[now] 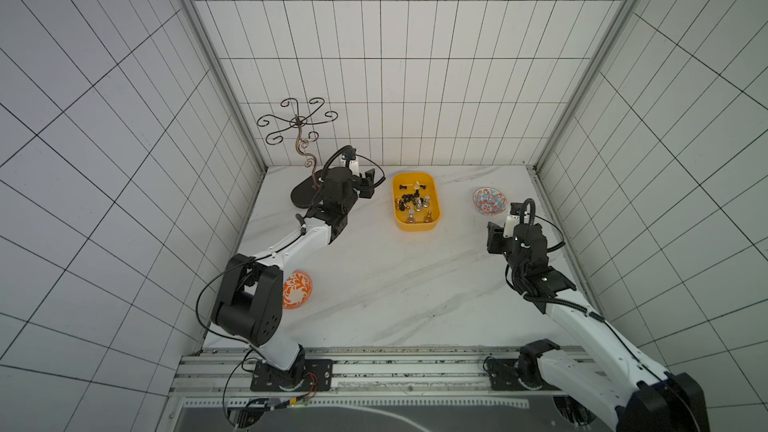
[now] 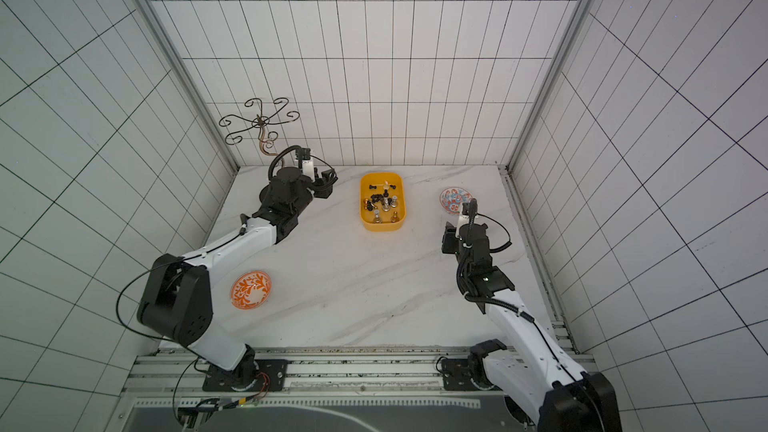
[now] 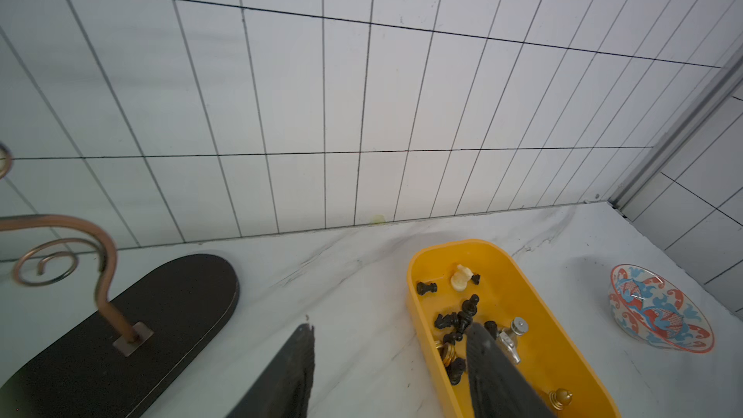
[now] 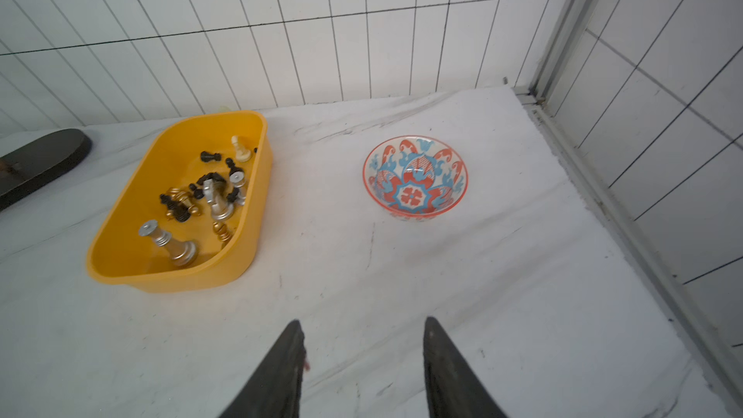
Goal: Put the chess pieces into the storage box
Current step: Reset both arms
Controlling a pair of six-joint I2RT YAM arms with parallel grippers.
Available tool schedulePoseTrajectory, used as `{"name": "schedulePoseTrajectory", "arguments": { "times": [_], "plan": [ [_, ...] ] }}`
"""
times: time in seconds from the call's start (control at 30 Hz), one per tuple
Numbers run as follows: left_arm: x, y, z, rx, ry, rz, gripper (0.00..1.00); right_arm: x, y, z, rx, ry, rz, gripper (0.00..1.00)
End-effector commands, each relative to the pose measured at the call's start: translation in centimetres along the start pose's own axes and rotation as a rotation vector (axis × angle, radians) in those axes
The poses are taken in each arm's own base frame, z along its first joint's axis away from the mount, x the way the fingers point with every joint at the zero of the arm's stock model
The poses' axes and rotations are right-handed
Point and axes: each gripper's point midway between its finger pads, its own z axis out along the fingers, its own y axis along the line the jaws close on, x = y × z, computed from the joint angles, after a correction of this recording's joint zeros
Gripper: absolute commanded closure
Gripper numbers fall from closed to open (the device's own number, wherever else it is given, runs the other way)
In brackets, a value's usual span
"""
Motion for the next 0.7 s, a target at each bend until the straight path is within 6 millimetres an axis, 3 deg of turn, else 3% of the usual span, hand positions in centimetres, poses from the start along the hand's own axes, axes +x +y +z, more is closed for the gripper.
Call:
{"name": "schedulePoseTrajectory", "arguments": {
  "times": [0.0,0.13,0.2,0.3,0.33,0.37,0.53,0.67],
  "plan": [
    [-0.1,3.6,-2.2,-0.117,-0.054,-0.024,0.38,0.9,-2.5,2.2,0.065,-0.052,-0.003,0.44],
    [2.2,7.3,-4.8,-0.265,-0.054,0.001,0.32,3.0,-4.4,4.3,0.113,-0.007,0.017,0.31],
    [3.8,8.9,-5.9,-0.32,-0.043,0.004,0.27,2.6,-4.9,4.8,0.118,-0.018,0.015,0.23],
    [5.9,11.1,-7.3,-0.408,-0.035,0.003,0.08,1.6,-5.6,4.7,0.134,-0.122,0.007,0.13],
    [6.4,11.6,-7.7,-0.436,-0.032,0.01,0.05,1.8,-6.0,4.7,0.144,-0.134,0.009,0.04],
    [7.1,12.1,-8.1,-0.465,-0.026,0.018,0.03,2.0,-6.4,4.8,0.155,-0.149,0.015,0.01],
    [10.0,14.2,-9.4,-0.565,-0.018,0.071,0.02,3.6,-7.3,5.1,0.176,-0.182,0.0,0.01],
    [12.1,14.6,-9.5,-0.574,0.001,0.073,0.02,2.6,-7.6,4.7,0.186,-0.253,-0.048,0.01]
  ]
}}
